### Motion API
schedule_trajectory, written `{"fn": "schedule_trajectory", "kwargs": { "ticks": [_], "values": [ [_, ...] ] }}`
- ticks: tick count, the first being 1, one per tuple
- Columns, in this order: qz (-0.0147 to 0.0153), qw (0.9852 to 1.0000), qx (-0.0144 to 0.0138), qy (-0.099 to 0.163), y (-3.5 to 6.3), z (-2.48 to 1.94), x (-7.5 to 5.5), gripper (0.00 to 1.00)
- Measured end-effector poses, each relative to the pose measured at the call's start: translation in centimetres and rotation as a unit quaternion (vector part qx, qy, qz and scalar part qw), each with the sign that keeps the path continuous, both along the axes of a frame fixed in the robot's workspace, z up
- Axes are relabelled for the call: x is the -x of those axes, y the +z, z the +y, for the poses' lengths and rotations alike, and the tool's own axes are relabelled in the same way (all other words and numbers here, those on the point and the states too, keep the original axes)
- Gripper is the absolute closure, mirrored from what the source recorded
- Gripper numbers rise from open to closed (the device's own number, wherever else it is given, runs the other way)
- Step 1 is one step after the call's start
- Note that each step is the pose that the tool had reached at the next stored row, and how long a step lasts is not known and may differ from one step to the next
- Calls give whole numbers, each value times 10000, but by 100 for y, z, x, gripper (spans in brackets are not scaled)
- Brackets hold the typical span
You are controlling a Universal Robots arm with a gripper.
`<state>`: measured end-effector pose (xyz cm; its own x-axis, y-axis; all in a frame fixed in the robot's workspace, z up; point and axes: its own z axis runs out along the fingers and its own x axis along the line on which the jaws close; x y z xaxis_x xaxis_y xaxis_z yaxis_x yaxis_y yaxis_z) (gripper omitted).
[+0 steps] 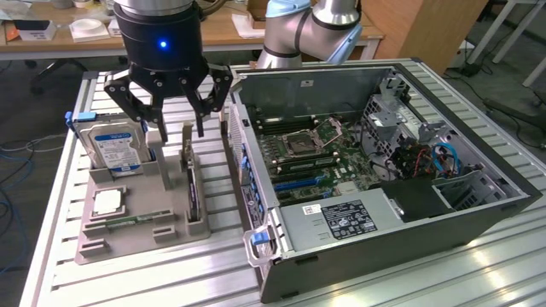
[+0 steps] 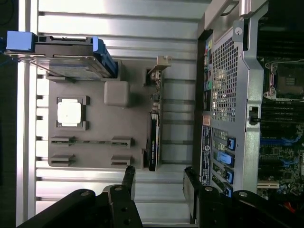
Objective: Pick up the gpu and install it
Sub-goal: 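Pick up the gpu and move the gpu toward the slot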
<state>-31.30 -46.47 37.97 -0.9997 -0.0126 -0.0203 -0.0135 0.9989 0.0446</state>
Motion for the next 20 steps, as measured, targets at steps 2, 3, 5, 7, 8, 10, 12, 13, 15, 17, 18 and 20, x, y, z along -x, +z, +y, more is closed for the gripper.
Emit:
{"fn": "schedule_trajectory", "kwargs": {
  "ticks": [2,3,5,7,8,10,12,13,15,17,18,20],
  "values": [
    [0,10000,0,1,0,6,-1,47],
    [0,10000,0,0,0,10,0,47],
    [0,10000,0,1,0,12,0,47],
    [0,10000,0,0,0,19,0,47],
    [0,10000,0,0,0,21,0,47],
    [0,10000,0,0,0,22,0,47],
    [0,10000,0,0,0,25,0,47],
    [0,10000,0,0,0,26,0,47],
    [0,10000,0,0,0,26,0,47],
    [0,10000,0,0,0,26,0,47],
    [0,10000,0,0,-4,26,0,47],
    [6,10000,0,0,-27,26,1,47]
  ]
}}
